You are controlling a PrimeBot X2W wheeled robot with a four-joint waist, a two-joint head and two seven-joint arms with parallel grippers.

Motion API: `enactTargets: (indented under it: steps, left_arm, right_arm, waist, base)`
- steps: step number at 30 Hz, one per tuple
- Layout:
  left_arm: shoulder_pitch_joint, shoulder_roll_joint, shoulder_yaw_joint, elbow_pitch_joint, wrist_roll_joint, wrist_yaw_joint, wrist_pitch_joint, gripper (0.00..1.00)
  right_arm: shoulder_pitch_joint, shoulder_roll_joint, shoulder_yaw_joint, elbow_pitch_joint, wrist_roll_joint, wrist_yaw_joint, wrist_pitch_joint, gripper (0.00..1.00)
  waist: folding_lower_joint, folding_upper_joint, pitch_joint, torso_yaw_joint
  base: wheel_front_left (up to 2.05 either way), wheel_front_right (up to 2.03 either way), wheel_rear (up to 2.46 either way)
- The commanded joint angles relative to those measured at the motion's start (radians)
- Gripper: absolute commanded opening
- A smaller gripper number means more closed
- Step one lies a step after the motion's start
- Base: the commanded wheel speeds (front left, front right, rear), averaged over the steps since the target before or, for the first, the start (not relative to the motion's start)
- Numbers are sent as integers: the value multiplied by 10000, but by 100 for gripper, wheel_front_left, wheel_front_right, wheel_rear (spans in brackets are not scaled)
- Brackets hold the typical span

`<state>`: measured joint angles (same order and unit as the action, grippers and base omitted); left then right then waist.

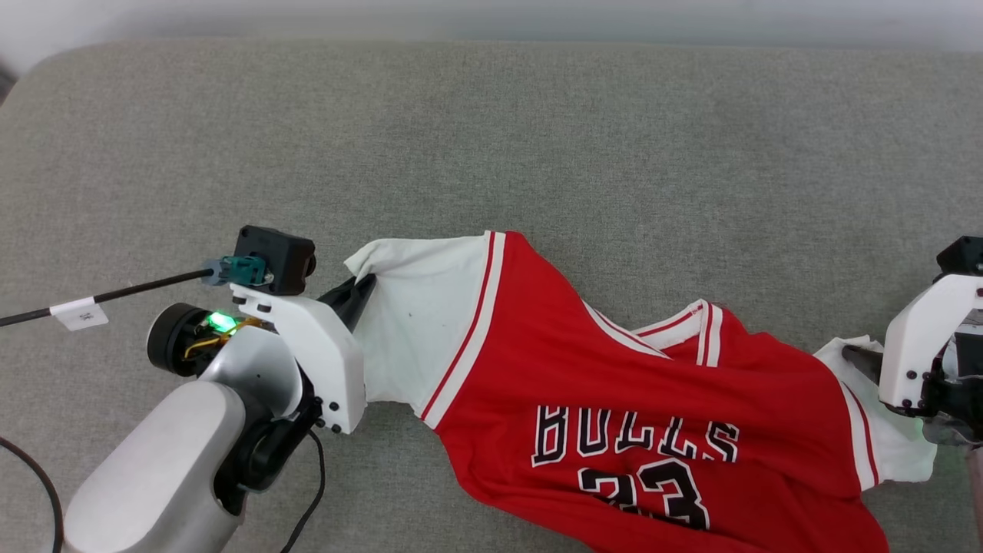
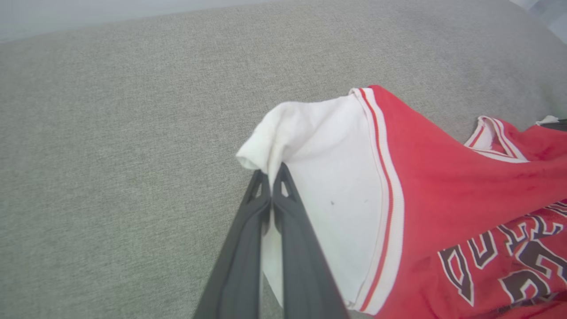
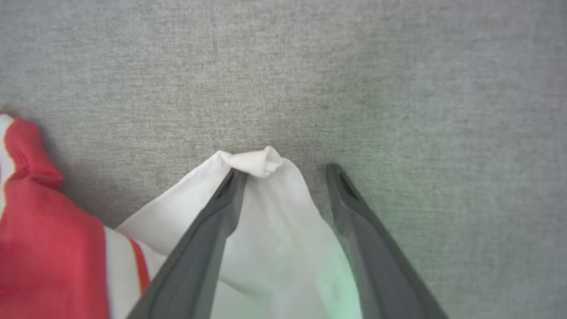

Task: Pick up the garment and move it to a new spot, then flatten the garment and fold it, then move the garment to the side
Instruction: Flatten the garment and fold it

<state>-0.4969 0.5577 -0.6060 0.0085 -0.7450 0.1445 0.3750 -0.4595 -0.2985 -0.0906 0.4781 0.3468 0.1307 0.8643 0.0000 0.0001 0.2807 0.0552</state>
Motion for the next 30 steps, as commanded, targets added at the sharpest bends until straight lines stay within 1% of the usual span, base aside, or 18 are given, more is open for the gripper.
enactTargets:
  steps: [1,5,8,12,17,20,23,25,27,30]
  left_arm:
    - [-45,-15,22,64,-50,-37,-66,0]
    - [43,-21,67,233,-109,-49,-184,0]
    - [117,-73,146,381,-65,39,-434,0]
    - [185,-196,347,578,51,222,-1047,0]
    - [-85,-359,778,789,242,538,-1939,0]
    - [-382,-541,1063,1120,207,579,-2487,0]
    - [-812,-729,1321,1587,254,534,-3062,0]
    - [-1198,-875,1445,1958,325,487,-3465,0]
    - [-1667,-1040,1541,2342,402,356,-3895,0]
    - [-2508,-1280,1646,2883,470,36,-4474,0]
  right_arm:
    - [563,398,360,734,139,2,414,0]
    - [352,337,516,832,256,1,397,0]
    - [116,155,654,574,242,2,-22,0]
    - [-228,-18,664,34,94,-1,-1075,0]
    - [-528,97,642,-786,-23,-1,-2740,0]
    - [-802,203,574,-1112,-143,-1,-3833,0]
    - [-1170,353,571,-1136,-223,-1,-4803,0]
    - [-1464,469,557,-991,-282,-1,-5249,0]
    - [-1892,569,538,-855,-341,-1,-5632,0]
    - [-2622,725,474,-579,-427,-1,-6118,0]
  waist:
    - [0,-1,-66,-32]
    - [0,-1,-348,-139]
    - [0,-1,-697,-228]
    - [0,-1,-1240,-347]
    - [0,-1,-1824,-494]
    - [0,-1,-2094,-585]
    - [0,-1,-2293,-693]
    - [0,-1,-2346,-754]
    - [0,-1,-2320,-817]
    - [0,-1,-2110,-895]
  base:
    - [0,0,0]
    - [0,0,0]
    - [0,0,0]
    - [0,0,0]
    - [0,0,0]
    - [0,0,0]
    - [0,0,0]
    - [0,0,0]
    - [0,0,0]
    - [0,0,0]
